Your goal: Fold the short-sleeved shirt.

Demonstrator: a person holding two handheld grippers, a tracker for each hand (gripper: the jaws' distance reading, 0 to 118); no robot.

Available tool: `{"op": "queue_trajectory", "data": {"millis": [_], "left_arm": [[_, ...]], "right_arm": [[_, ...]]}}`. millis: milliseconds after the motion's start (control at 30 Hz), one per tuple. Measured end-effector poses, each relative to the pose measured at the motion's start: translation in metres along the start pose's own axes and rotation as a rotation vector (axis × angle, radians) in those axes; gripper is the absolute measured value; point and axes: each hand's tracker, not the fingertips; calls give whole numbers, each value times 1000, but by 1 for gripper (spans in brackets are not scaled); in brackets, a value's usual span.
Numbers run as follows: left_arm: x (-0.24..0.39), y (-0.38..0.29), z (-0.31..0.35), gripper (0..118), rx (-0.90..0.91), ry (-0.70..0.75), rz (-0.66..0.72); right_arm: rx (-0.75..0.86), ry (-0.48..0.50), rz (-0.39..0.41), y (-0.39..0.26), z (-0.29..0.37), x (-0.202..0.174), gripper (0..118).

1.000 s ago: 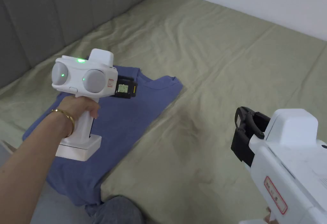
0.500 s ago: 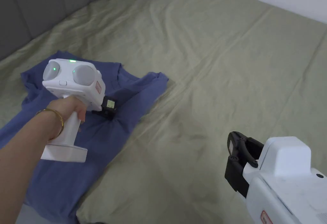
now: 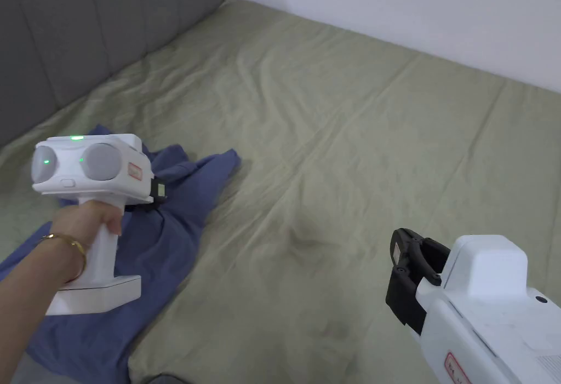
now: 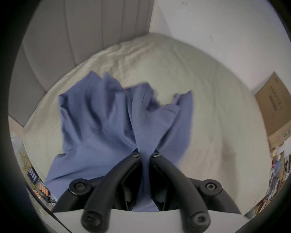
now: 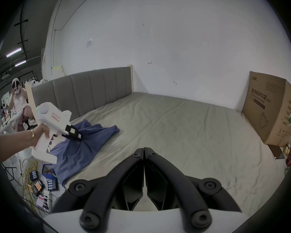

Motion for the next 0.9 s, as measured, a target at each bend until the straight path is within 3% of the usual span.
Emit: {"op": "queue_trajectory", "data": {"millis": [433, 533, 900], "left_arm": [[-10, 1, 204, 2, 419, -70, 77], [17, 15, 251, 2, 534, -35, -26], [157, 90, 386, 2, 776, -251, -187]], "right_arm": [[102, -43, -32, -10, 92, 24, 0], [126, -65, -86, -14, 110, 35, 0], [236, -228, -117, -16, 177, 85, 0]]}}
